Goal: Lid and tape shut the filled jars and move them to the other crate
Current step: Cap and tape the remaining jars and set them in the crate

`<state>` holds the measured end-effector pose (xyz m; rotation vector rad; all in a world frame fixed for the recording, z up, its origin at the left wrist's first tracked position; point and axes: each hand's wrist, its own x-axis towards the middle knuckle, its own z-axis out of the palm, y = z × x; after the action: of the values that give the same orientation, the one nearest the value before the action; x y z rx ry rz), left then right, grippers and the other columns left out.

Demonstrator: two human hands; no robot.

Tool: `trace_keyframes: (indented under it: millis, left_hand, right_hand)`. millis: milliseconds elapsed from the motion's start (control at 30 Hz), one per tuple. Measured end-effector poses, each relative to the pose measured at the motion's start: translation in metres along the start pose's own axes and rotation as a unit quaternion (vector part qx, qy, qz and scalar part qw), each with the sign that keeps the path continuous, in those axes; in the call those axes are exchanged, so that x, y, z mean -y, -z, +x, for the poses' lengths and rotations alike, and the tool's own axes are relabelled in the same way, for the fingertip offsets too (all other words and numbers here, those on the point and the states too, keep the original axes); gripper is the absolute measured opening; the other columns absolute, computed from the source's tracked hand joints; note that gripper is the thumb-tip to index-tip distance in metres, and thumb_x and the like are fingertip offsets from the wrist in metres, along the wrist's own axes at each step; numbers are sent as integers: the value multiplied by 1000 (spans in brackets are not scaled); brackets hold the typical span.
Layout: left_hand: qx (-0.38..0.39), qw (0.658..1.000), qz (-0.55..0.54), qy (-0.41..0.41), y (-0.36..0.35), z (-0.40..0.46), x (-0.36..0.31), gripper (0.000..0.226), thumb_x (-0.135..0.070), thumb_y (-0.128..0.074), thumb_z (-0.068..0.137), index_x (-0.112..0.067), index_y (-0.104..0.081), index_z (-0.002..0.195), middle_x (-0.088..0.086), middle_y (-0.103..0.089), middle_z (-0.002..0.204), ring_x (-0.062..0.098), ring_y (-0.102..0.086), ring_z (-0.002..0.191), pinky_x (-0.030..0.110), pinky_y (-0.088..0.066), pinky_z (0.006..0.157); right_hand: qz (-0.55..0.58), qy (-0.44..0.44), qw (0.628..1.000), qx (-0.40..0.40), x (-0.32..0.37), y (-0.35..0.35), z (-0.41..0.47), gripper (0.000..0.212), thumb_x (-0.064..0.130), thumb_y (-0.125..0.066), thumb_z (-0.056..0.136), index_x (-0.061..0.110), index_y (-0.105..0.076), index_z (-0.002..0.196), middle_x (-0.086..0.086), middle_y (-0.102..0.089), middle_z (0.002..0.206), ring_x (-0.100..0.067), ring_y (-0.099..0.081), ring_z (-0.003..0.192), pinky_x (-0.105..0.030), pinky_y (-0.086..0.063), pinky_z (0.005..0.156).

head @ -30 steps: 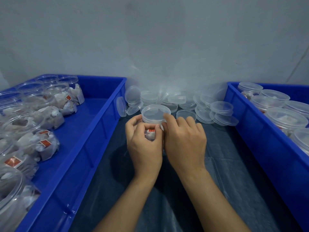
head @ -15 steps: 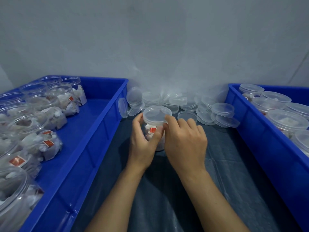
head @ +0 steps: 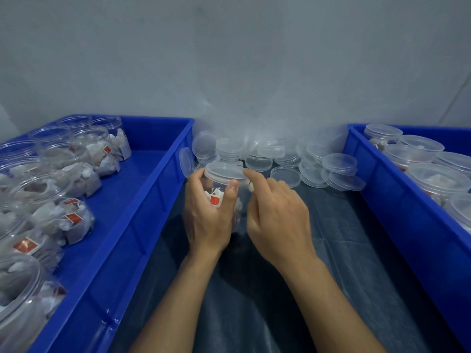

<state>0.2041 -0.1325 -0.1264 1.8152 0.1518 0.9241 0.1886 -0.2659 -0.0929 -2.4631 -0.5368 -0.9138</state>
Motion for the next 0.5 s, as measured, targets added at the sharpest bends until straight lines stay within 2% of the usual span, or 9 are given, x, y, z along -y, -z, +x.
trace_keyframes:
  millis: [133,267,433,500]
  left_hand:
    - [8,1000,-17,9,2,1,-3,67,-71,-56,85,-20,-55,128,-4,-67,117,15,-64,105,37,-54,87]
    - [7,1000,-19,6,3,2,-6,66,-71,-58,85,-18,-55,124,-1,-68,111,20,-65,101,39,-54,84]
    - [18,1000,-10,-2,5,2,-8,64,-71,-59,86,-17,-57,120,-1,-68,105,20,-65,96,35,-53,80]
    - [27,1000,5,-5,5,2,-9,63,-71,-60,86,-18,-58,120,-2,-68,104,19,-65,96,37,-54,80]
  right_hand:
    - [32,-19,999,-30,-2,0,-2,40,18,-59,99,20,-62,139,0,-71,90,-32,-61,68,-35,-35,60]
    - [33,-25,998,-40,-6,2,-2,32,19,-58,102,22,-62,134,2,-71,88,-30,-63,74,-35,-34,61]
    - [50,-43,998,-23,-15,1,0,23,24,-47,105,24,-60,123,4,-70,91,-26,-58,81,-40,-39,69]
    - [23,-33,999,-28,-18,0,2,16,21,-48,105,20,-61,114,4,-67,87,-22,-53,79,-40,-34,69]
